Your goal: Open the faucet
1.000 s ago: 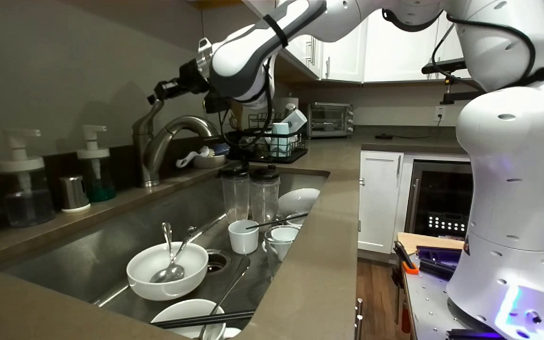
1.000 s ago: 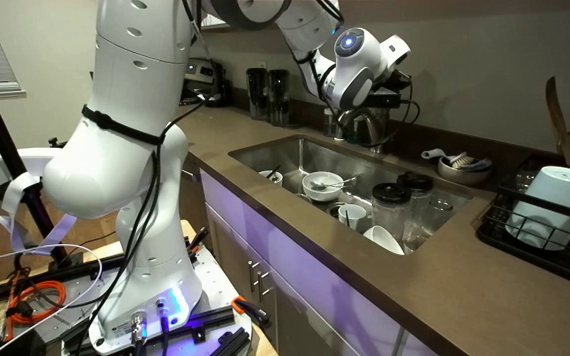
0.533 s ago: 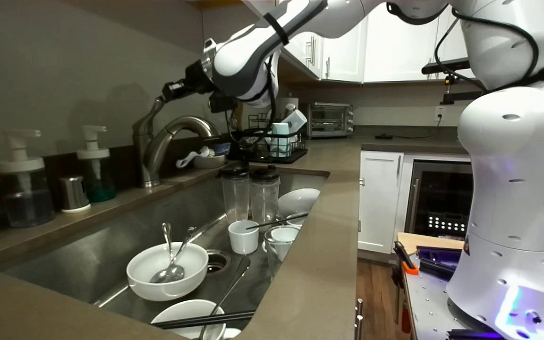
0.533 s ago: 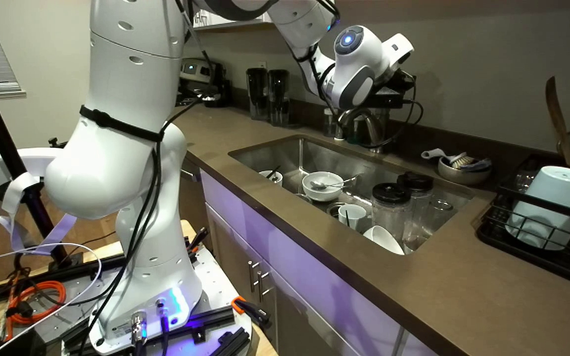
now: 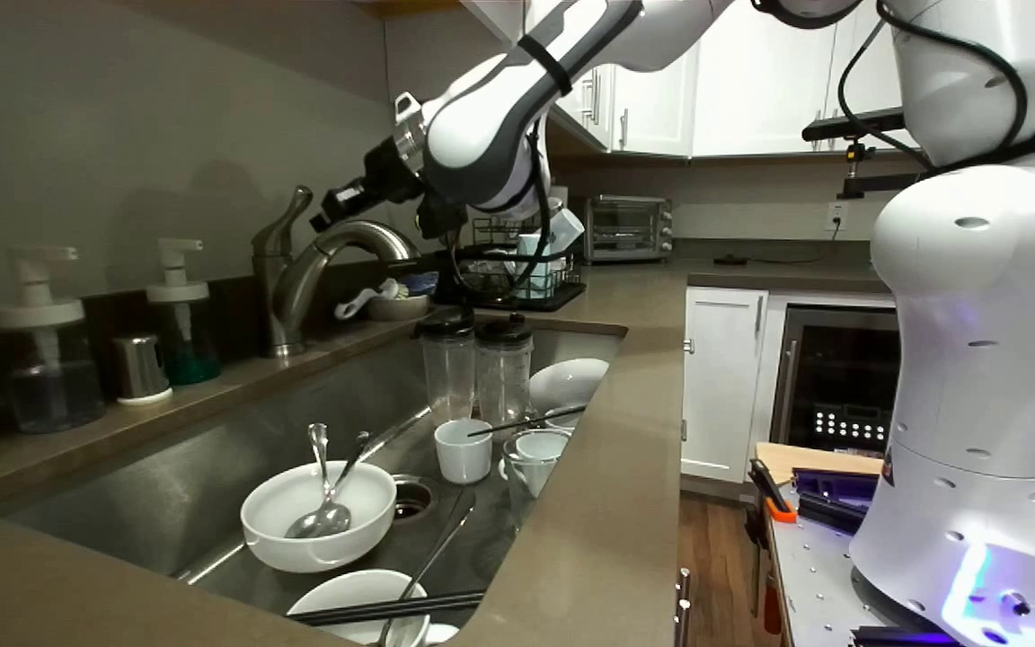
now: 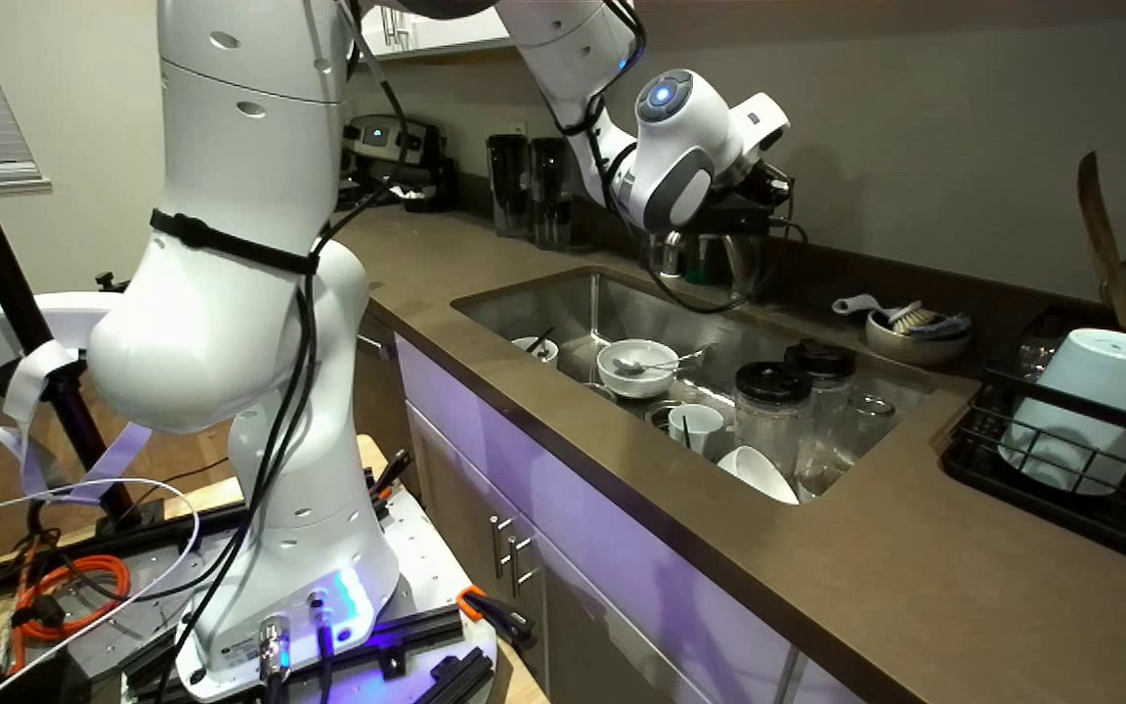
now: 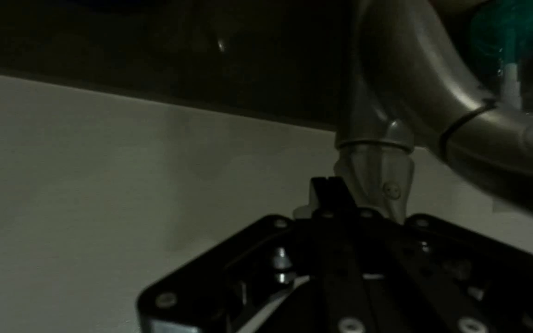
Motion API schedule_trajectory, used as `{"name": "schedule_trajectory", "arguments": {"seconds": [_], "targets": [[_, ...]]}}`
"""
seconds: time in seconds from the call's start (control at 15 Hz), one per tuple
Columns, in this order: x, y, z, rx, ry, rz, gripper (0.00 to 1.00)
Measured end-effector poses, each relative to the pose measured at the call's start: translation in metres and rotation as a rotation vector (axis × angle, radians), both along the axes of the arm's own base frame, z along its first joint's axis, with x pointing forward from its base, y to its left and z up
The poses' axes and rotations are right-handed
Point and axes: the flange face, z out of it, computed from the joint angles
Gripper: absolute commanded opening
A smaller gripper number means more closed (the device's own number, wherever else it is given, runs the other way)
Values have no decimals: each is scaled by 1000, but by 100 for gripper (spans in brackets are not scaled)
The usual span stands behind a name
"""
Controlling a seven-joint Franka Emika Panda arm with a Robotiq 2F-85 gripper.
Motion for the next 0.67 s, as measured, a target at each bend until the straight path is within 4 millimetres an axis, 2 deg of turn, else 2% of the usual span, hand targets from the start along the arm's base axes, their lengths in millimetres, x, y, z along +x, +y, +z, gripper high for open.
{"name": "schedule_trajectory", "arguments": {"seconds": [0.13, 0.33, 0.67], "targets": [[-6, 9, -5, 2, 14, 12, 4], [-5, 18, 9, 17, -10, 21, 4], [-5, 12, 26, 29, -40, 5, 4]]}}
